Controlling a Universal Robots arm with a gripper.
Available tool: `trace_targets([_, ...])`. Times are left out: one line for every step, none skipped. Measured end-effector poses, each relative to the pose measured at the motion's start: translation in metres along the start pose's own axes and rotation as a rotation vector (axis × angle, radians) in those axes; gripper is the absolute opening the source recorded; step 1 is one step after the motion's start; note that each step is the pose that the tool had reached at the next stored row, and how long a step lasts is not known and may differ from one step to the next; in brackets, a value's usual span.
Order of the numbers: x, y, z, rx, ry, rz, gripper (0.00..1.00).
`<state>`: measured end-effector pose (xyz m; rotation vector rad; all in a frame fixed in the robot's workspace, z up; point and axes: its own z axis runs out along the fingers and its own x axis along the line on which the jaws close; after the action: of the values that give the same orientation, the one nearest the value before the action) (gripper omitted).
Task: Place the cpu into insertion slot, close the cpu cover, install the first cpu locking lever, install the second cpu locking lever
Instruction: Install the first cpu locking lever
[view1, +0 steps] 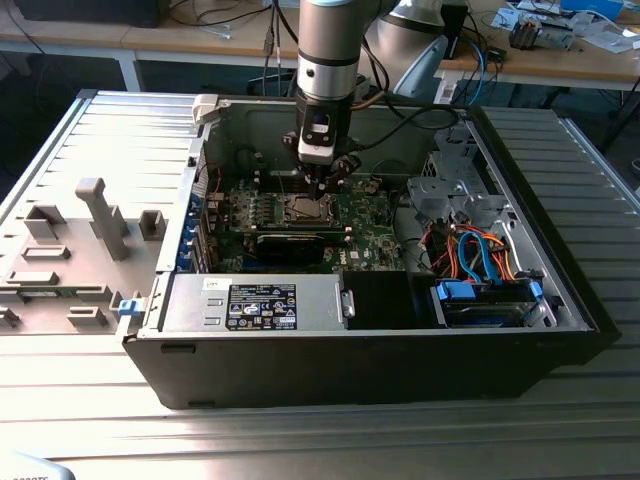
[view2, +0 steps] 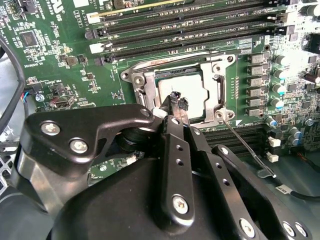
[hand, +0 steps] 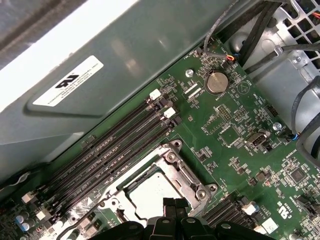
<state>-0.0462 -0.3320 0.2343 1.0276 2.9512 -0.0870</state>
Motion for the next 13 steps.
trace_targets([0.0000, 0.0000, 0.0000, 0.0000, 0.0000, -0.001, 0.11])
trace_targets([0.0000, 0.0000, 0.0000, -0.0001, -0.0001, -0.002, 0.11])
trace_targets([0.0000, 0.0000, 0.0000, -0.0001, -0.0002, -0.004, 0.11])
trace_targets([0.0000, 0.0000, 0.0000, -0.0002, -0.0002, -0.005, 0.11])
trace_targets([0.0000, 0.0000, 0.0000, -0.0002, -0.0003, -0.006, 0.11])
trace_targets([0.0000, 0.0000, 0.0000, -0.0003, -0.0004, -0.008, 0.11])
trace_targets([0.0000, 0.0000, 0.0000, -0.0004, -0.0004, -0.010, 0.11])
trace_targets([0.0000, 0.0000, 0.0000, -0.0004, -0.0005, -0.010, 0.11])
trace_targets([0.0000, 0.0000, 0.0000, -0.0004, -0.0006, -0.012, 0.11])
trace_targets([0.0000, 0.0000, 0.0000, -0.0004, -0.0006, -0.014, 0.11])
trace_targets([0.0000, 0.0000, 0.0000, -0.0005, -0.0007, -0.015, 0.11])
trace_targets([0.0000, 0.0000, 0.0000, -0.0005, -0.0008, -0.016, 0.11])
trace_targets([0.0000, 0.0000, 0.0000, -0.0006, -0.0008, -0.018, 0.11])
